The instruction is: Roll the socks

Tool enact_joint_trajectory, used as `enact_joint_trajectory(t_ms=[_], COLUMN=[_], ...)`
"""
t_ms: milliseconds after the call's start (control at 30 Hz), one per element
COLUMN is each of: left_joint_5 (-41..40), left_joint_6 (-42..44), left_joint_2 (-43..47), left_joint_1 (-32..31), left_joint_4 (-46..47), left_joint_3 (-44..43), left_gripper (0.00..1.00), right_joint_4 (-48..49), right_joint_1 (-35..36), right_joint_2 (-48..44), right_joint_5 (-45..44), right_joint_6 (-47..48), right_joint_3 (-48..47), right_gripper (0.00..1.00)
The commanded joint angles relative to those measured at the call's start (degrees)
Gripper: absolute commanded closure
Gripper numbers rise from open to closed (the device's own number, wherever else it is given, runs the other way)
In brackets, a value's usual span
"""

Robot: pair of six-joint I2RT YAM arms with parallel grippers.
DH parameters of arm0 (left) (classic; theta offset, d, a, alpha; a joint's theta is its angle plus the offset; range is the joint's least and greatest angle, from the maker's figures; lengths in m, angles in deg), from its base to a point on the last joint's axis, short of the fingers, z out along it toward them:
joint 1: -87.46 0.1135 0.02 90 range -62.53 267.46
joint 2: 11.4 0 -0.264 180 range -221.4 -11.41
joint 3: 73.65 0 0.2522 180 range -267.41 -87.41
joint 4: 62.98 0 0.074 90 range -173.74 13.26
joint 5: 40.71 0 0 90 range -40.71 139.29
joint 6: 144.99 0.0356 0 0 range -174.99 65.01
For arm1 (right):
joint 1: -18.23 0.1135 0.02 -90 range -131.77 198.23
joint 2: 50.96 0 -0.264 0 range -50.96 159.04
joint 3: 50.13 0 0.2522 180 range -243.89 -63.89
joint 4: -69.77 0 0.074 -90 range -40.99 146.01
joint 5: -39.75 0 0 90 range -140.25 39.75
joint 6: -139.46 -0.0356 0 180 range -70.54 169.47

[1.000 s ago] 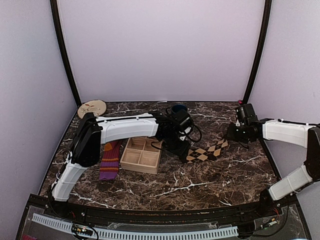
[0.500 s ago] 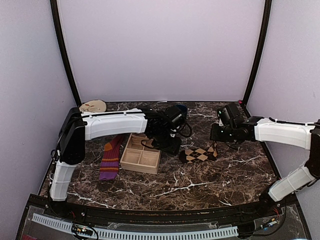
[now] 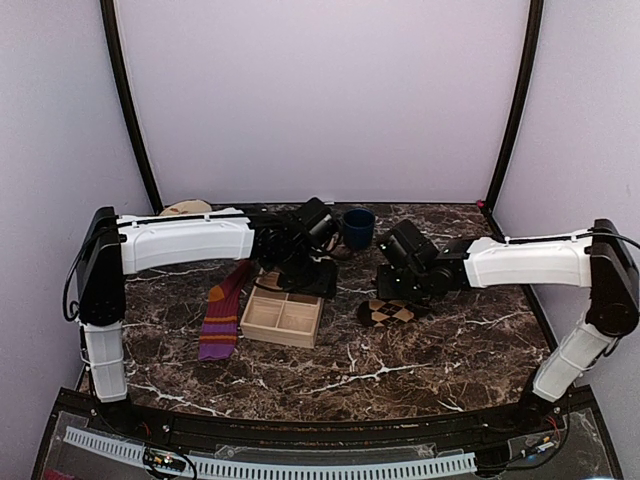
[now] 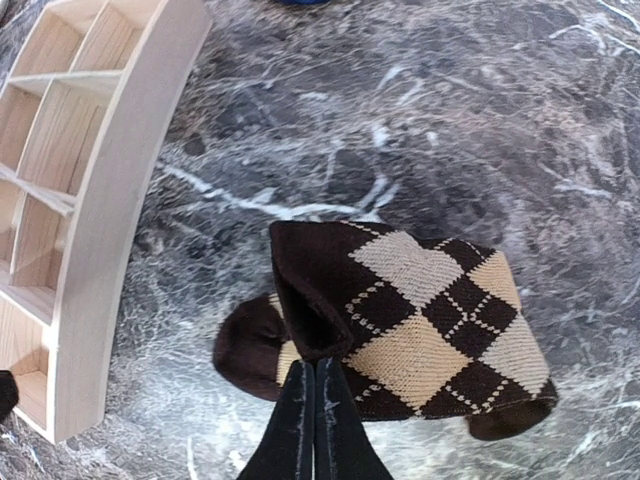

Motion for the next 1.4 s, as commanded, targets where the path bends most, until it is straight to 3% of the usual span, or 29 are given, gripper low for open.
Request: enact_joint_trajectory(t_ms=[0, 1200, 1267, 1367], left_joint_5=[-0.2, 5.6, 6.2, 7.0], left_joint_6=[-0.5, 3.0, 3.3, 3.6], left_joint_2=[3.3, -5.9, -6.7, -7.9], left_joint_1=[0.2, 2.1, 2.1, 2.1], left_joint_4=[1.1, 2.6, 2.5, 2.5], left_joint_3=[1.8, -6.3, -7.1, -8.2], left_gripper=[0.40, 0.39, 0.39, 0.39], right_joint_4=[-1.6, 5.7, 6.5, 7.3], right_joint_1=[4.1, 12.8, 12.9, 13.2], right_joint_2=[4.1, 12.7, 13.0, 12.6], right_joint_5=[-3.4, 0.9, 1.8, 2.4], right_joint_6=[-2.7, -10.1, -9.7, -8.7], right_joint_3=[-4.7, 0.3, 0.4, 0.3], right_gripper=[1.00, 0.96, 0.92, 0.74])
